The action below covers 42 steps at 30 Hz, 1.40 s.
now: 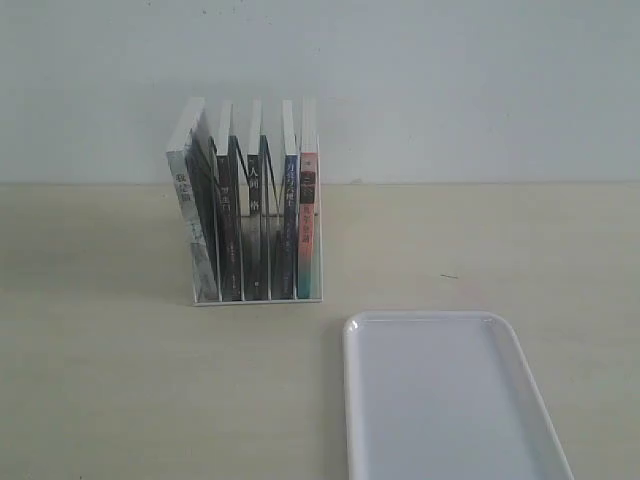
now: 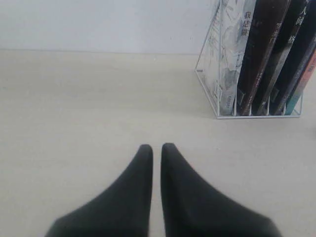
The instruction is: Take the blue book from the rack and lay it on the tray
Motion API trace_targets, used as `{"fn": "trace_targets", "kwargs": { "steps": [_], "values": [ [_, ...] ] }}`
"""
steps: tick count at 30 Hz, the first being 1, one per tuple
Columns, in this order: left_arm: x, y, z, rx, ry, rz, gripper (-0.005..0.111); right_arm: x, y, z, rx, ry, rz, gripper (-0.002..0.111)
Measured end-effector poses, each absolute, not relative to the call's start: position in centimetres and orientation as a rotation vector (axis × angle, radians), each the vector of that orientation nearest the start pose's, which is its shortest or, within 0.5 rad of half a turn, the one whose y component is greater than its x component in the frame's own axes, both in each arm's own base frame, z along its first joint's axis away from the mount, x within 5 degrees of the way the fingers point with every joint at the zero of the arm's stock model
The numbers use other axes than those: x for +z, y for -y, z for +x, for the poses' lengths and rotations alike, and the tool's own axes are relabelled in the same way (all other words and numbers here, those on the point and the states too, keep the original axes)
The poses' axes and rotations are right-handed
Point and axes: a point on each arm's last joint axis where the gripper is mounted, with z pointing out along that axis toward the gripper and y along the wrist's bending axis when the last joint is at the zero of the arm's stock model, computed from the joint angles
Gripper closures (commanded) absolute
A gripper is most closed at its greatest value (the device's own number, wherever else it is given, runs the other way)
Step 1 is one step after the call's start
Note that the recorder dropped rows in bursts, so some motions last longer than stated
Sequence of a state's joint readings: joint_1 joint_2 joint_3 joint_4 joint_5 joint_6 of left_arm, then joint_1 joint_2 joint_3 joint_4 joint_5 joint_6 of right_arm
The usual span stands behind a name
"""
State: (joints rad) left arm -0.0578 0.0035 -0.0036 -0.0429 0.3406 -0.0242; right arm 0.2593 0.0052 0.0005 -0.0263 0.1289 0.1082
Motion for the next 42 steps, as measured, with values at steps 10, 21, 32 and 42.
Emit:
{"fn": "trace_targets", "kwargs": {
  "steps": [10,21,32,42],
  "values": [
    [18.3,0.4,5.4,-0.1,-1.825,0.004,0.101,25.0,-1.3,4.3,0.313,-1.056,-0.106,0.108],
    [18.3,0.4,5.4,-0.1,-1.825,0.004,0.101,38.2,-0.1,1.0,0.378,-0.745,-0.022,0.108],
    [18.3,0.4,5.4,-0.1,-1.825,0.004,0.101,41.0,-3.3,11.6,0.29,-1.921,-0.133,0.108],
    [18.3,0.4,5.4,-0.1,-1.825,0.004,0.101,37.0,-4.7,14.6,0.293,-2.341,-0.202,0.108]
  ]
}}
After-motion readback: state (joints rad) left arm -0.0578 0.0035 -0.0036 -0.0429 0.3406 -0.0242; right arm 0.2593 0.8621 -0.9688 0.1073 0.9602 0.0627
